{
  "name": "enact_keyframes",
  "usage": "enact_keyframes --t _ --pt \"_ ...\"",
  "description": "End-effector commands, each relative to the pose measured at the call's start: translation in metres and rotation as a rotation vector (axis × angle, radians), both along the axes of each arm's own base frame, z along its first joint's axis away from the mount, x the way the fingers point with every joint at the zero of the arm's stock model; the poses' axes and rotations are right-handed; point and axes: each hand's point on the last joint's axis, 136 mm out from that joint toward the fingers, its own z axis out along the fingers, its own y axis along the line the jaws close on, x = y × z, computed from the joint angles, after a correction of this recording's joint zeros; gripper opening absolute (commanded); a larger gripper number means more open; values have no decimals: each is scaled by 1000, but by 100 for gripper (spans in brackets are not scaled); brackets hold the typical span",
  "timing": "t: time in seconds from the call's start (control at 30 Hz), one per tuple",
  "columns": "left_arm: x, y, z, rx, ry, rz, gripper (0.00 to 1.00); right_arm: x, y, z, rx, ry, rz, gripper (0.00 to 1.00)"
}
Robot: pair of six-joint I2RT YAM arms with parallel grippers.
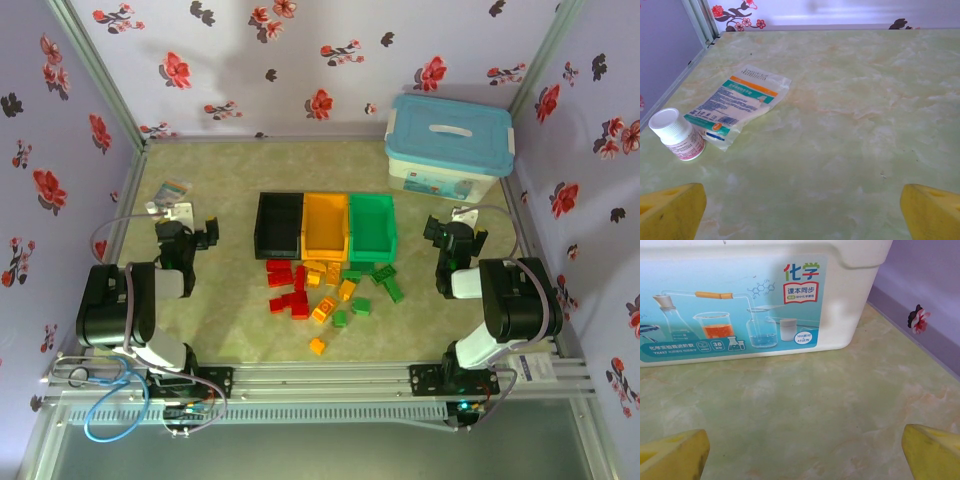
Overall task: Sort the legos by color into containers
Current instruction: Pick up the lego from the middle-left of the table.
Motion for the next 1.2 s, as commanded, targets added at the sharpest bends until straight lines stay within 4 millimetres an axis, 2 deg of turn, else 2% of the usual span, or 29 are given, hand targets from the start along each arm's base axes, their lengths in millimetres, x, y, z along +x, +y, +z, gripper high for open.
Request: enact_keyframes --t 0.0,0.9,1.0,1.03,1.1,1.17 --pt "-1 -3 2 -11 -5 -9 100 1 1 6 21 -26 0 99" --pt "-1 -3 1 -12 -2 -9 100 1 1 6 20 -25 0 99" --pt "-2 2 2 -10 -6 21 100 1 1 5 19 -24 1 99" --pt "-2 4 4 -1 -12 42 100 1 3 7 10 -26 13 99" --pt "-5 0 19 57 -19 64 100 4 29 14 2 -30 170 99" --pt "-9 -8 41 118 -16 84 100 -5 39 39 -54 -46 182 99"
